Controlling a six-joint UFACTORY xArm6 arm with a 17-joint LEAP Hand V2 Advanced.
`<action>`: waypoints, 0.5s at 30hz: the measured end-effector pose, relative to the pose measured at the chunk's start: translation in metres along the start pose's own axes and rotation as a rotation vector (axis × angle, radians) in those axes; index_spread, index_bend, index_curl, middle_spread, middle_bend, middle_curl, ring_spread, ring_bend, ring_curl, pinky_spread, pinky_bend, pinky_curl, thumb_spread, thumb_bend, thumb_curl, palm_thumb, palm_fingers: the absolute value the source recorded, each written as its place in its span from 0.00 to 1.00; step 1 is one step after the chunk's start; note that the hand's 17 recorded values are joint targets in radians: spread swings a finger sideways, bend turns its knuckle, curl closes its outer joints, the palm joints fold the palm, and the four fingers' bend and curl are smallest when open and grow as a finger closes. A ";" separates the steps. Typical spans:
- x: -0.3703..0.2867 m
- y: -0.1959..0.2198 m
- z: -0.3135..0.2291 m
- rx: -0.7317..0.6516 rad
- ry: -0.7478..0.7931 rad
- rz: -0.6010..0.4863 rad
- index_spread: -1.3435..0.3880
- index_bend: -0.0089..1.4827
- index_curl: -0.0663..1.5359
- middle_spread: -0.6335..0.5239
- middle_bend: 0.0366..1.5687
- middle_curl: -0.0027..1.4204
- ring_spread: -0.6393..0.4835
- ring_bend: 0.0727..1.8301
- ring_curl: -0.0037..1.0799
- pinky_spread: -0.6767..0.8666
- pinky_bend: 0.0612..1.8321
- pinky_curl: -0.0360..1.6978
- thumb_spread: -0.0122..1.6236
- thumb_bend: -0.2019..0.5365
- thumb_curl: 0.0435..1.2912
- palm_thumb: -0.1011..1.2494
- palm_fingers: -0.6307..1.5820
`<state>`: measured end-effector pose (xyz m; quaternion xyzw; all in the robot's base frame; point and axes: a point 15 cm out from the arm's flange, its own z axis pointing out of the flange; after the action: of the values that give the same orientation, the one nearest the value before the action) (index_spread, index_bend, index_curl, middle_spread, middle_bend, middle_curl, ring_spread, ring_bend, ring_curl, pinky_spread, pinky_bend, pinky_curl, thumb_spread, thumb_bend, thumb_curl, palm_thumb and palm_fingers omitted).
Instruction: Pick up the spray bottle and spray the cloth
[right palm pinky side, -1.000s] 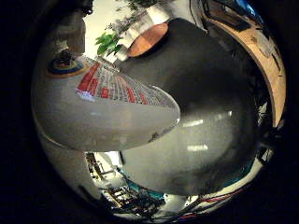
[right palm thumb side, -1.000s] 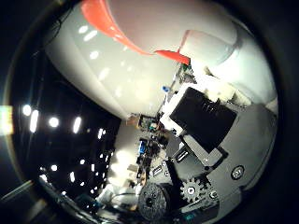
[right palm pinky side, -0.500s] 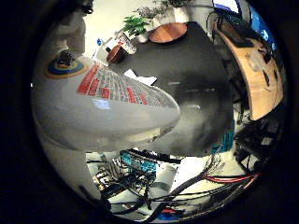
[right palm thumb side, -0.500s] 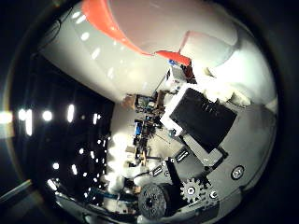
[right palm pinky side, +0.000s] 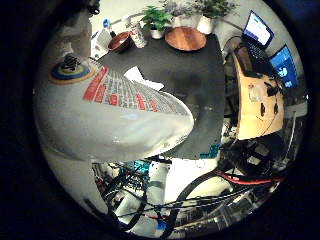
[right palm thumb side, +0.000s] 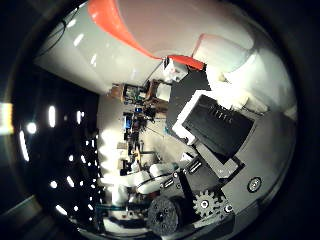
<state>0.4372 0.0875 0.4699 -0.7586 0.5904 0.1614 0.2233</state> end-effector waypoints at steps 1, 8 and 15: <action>-0.002 -0.003 0.013 -0.030 0.002 0.005 0.62 0.78 0.47 0.40 0.85 0.48 0.37 0.76 0.60 0.23 0.71 0.38 0.36 0.25 0.83 0.86 0.83; -0.010 -0.024 0.089 -0.147 0.002 -0.005 0.62 0.78 0.47 0.40 0.86 0.48 0.37 0.75 0.60 0.24 0.71 0.39 0.36 0.25 0.83 0.86 0.83; -0.002 -0.035 0.144 -0.214 0.074 0.012 0.62 0.78 0.47 0.40 0.86 0.48 0.37 0.75 0.60 0.24 0.71 0.39 0.36 0.25 0.83 0.86 0.83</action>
<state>0.4732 0.1726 0.3538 -0.7799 0.5823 0.1968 0.1182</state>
